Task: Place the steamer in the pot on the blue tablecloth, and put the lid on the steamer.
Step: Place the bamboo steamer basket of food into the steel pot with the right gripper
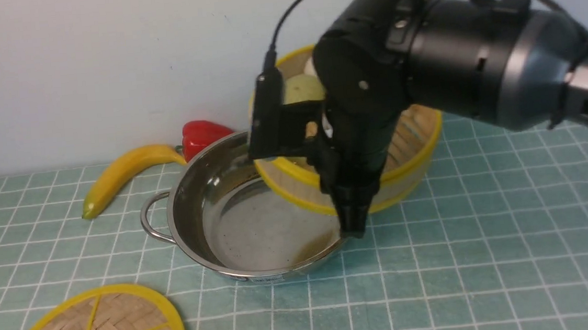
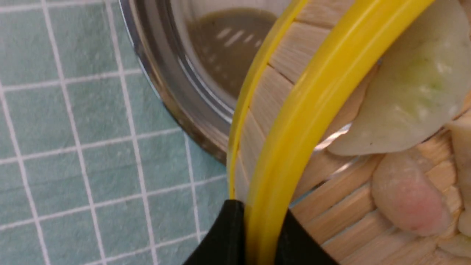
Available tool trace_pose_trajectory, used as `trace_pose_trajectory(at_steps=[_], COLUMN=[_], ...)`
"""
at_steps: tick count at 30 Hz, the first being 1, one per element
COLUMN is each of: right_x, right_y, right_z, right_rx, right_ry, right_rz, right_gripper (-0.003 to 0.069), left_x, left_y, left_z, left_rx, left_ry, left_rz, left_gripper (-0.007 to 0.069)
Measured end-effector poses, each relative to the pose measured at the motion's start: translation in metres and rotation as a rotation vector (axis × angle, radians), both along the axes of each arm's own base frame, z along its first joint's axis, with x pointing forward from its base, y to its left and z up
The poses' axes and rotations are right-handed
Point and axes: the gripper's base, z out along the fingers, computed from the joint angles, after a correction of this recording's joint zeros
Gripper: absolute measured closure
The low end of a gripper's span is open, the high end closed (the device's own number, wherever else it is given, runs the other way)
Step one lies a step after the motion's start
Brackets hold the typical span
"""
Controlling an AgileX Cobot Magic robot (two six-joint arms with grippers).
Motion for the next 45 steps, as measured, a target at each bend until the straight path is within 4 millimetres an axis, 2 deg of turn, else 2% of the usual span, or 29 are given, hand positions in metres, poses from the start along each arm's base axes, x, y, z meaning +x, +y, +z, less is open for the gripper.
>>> trace_pose_trajectory(at_steps=[1, 4, 8, 10, 17, 24, 39, 43, 44, 45], right_x=[-0.002, -0.006, -0.008, -0.006, -0.001, 0.003, 0.006, 0.006, 0.007, 0.008], right_y=[0.013, 0.031, 0.051, 0.060, 0.067, 0.071, 0.075, 0.075, 0.075, 0.075], right_z=[0.001, -0.002, -0.013, -0.028, -0.061, -0.083, -0.101, -0.101, -0.100, -0.099], right_rx=[0.004, -0.002, -0.012, -0.028, -0.090, -0.123, -0.122, -0.113, -0.117, -0.118], right_ry=[-0.017, -0.031, -0.030, -0.008, 0.044, 0.071, 0.102, 0.101, 0.090, 0.087], right_rz=[0.039, 0.097, 0.151, 0.167, 0.167, 0.171, 0.170, 0.171, 0.173, 0.173], right_gripper=[0.0576, 0.0576, 0.0576, 0.0576, 0.0576, 0.0576, 0.0572, 0.0524, 0.0474, 0.0463], left_x=[0.000, 0.000, 0.000, 0.000, 0.000, 0.000, 0.000, 0.000, 0.000, 0.000], left_y=[0.000, 0.000, 0.000, 0.000, 0.000, 0.000, 0.000, 0.000, 0.000, 0.000], left_z=[0.000, 0.000, 0.000, 0.000, 0.000, 0.000, 0.000, 0.000, 0.000, 0.000], left_rx=[0.000, 0.000, 0.000, 0.000, 0.000, 0.000, 0.000, 0.000, 0.000, 0.000], left_ry=[0.000, 0.000, 0.000, 0.000, 0.000, 0.000, 0.000, 0.000, 0.000, 0.000], left_rz=[0.000, 0.000, 0.000, 0.000, 0.000, 0.000, 0.000, 0.000, 0.000, 0.000], left_gripper=[0.0382, 0.0382, 0.0382, 0.0382, 0.0382, 0.0382, 0.0382, 0.0382, 0.0382, 0.0382])
